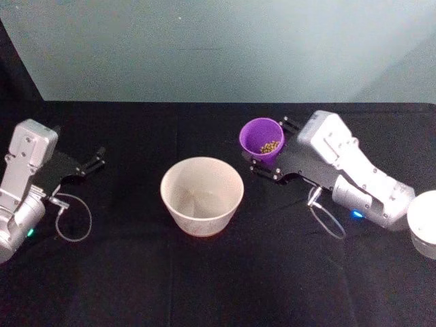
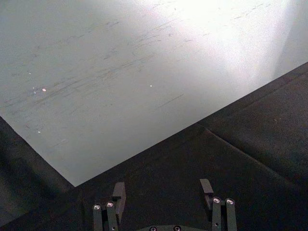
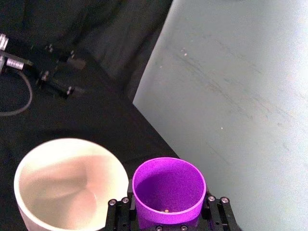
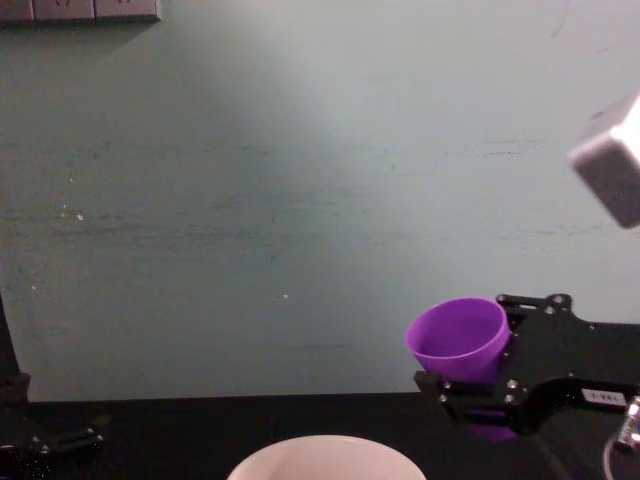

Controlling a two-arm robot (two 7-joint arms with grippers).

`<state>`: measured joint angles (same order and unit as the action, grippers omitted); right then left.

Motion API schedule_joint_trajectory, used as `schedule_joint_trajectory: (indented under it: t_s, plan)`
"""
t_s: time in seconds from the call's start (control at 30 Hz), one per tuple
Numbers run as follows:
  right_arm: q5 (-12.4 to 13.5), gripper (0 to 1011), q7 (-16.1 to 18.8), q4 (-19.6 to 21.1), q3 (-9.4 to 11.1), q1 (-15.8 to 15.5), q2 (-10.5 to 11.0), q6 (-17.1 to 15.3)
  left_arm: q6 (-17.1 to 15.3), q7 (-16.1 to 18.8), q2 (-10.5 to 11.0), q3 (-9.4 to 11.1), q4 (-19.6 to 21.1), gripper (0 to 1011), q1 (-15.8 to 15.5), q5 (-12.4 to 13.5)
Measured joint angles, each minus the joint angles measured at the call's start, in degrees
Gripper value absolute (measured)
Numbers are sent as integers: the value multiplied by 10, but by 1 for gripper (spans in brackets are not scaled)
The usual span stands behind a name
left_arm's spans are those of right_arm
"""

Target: Pick up the cup and pour the mung beans from the cup into the bowl.

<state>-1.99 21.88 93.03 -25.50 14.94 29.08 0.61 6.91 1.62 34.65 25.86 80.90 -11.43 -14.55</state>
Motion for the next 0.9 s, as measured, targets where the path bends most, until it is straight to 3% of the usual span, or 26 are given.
schedule_joint_trajectory:
  t_s: [0.3,0.43,0.8,0.9]
  plan:
    - [-120,731,25,26,-55,51,12,-64,0,0,0,0,0,1000,0,0]
    - [-187,731,38,33,-89,76,11,-101,0,0,0,0,0,1000,0,0]
    - [-293,732,34,41,-131,95,-4,-129,0,0,0,0,0,1000,0,0]
    - [-308,732,30,42,-137,96,-5,-131,0,0,0,0,0,1000,0,0]
